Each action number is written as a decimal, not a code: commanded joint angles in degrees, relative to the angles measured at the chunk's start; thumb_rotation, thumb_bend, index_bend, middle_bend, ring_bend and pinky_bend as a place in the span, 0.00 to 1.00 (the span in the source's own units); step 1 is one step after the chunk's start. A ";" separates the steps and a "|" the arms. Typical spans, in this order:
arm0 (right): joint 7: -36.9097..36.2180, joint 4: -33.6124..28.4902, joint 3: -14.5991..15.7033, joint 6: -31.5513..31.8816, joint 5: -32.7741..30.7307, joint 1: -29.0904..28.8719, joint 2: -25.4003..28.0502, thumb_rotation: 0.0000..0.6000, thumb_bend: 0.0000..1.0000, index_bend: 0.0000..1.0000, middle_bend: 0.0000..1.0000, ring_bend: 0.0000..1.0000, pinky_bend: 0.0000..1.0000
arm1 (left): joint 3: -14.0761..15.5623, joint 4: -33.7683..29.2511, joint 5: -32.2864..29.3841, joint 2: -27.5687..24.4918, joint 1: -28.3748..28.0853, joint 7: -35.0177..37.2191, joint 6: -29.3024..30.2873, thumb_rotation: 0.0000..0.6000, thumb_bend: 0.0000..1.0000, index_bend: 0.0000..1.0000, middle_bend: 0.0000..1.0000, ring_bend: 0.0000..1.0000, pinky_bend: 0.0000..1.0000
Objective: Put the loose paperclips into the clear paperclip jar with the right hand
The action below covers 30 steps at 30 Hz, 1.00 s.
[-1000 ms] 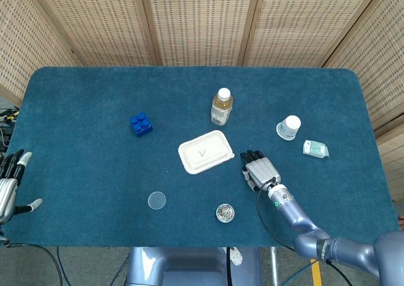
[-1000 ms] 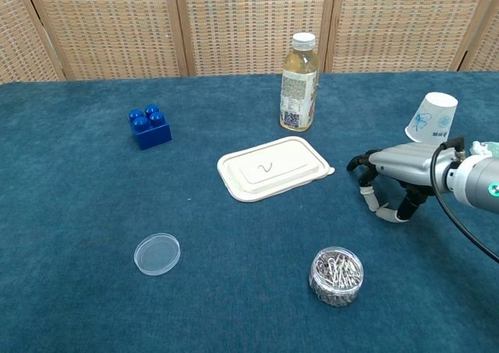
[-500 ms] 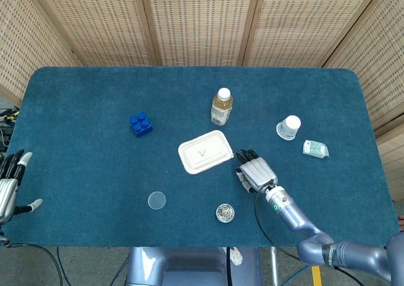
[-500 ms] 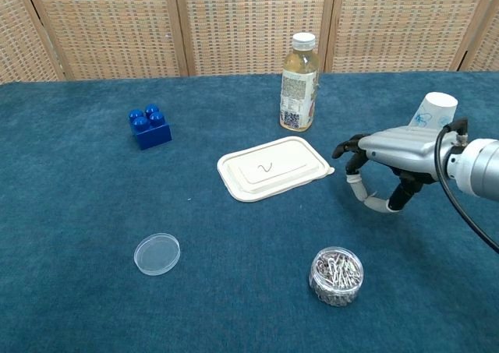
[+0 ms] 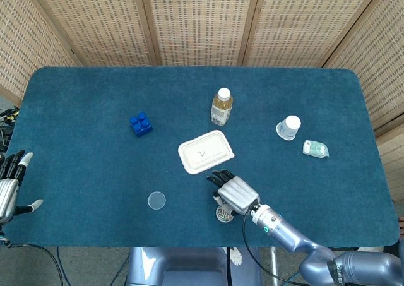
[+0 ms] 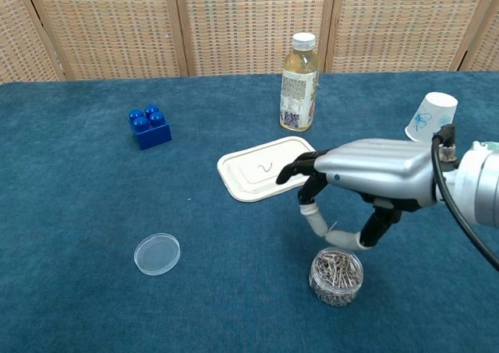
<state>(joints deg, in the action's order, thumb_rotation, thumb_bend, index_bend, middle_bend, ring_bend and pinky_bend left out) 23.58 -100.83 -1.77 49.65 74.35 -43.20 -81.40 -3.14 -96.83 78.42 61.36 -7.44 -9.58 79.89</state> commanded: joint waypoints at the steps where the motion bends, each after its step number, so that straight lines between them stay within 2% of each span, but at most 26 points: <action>1: 1.02 -0.90 0.49 -0.34 0.25 -0.32 -0.33 1.00 0.42 0.67 0.10 0.00 0.09 | -0.01 0.02 0.02 -0.03 0.01 0.09 0.01 1.00 0.00 0.00 0.00 0.00 0.00; 11: 4.26 1.08 1.07 -1.03 -2.66 -0.73 -2.78 1.00 0.42 0.67 0.10 0.00 0.09 | 0.02 -0.11 0.24 -0.18 0.06 0.36 0.17 1.00 0.00 0.00 0.00 0.00 0.00; 30: 6.27 2.18 2.16 -0.97 -4.63 -0.67 -4.06 1.00 0.42 0.67 0.10 0.00 0.09 | 0.05 -0.10 0.18 -0.18 0.02 0.41 0.00 1.00 0.00 0.00 0.00 0.00 0.00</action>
<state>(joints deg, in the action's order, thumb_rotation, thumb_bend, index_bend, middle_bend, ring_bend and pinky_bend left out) 29.85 -98.66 0.40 48.66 69.74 -43.87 -85.44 -3.09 -96.93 78.60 61.17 -7.41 -9.16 79.89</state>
